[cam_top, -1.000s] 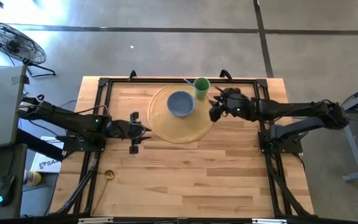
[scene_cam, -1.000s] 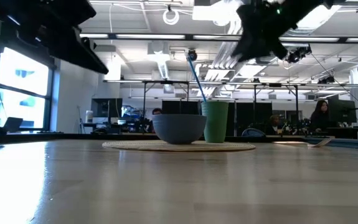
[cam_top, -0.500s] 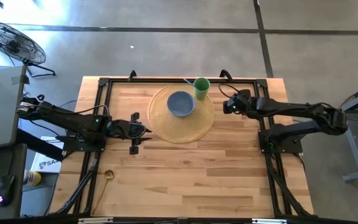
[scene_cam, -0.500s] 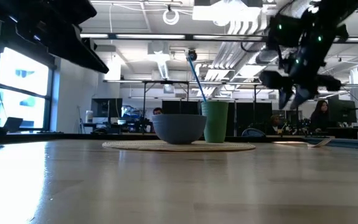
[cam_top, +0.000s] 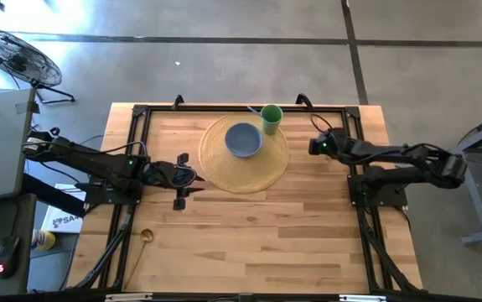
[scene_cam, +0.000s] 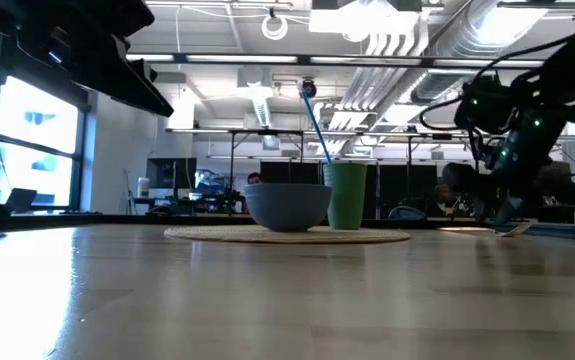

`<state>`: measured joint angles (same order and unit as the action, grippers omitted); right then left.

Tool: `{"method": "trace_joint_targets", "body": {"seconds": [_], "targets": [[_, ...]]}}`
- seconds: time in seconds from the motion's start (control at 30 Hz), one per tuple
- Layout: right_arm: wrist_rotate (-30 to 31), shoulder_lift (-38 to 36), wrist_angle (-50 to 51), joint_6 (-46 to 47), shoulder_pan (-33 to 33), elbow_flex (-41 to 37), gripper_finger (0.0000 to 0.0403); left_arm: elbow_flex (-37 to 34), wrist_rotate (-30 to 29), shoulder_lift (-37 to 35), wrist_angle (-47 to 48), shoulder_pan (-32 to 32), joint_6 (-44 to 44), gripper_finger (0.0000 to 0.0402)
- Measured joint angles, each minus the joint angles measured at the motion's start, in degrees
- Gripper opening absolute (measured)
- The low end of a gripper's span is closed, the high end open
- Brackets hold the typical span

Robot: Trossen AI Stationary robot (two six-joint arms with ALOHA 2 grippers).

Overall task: Pick & Place Utensil
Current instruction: Put the gold fork into the blue bowl on the brown mat

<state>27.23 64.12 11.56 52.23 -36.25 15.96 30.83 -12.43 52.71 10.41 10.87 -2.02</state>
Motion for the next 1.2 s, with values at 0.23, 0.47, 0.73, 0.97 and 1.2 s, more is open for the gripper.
{"method": "trace_joint_targets", "body": {"seconds": [0.23, 0.47, 0.73, 0.97, 1.2], "targets": [[-1.7, -0.1, -4.0, -4.5, -1.0, -3.6, 0.0113, 0.0, -0.1, 0.0, 0.0, 0.0, 0.2, 0.0138], [-2.7, -0.1, -4.1, -8.5, -1.0, -3.8, 0.0061, 0.0, -0.2, 0.0, 0.0, 0.0, 0.2, 0.0138], [-8.7, -0.1, -4.0, -9.9, -0.4, -3.6, 0.0014, 0.0, -0.2, 0.0, 0.0, 0.0, 0.2, 0.0138], [-9.4, -0.1, 4.6, -7.5, 3.0, -1.4, 0.0009, 0.0, -0.2, 0.0, 0.0, 0.0, 0.2, 0.0138], [-11.0, -0.1, 17.5, 1.6, 11.4, 3.3, 0.0009, 0.0, -0.2, 0.0, 0.1, 0.0, 0.0, 0.0138]]}}
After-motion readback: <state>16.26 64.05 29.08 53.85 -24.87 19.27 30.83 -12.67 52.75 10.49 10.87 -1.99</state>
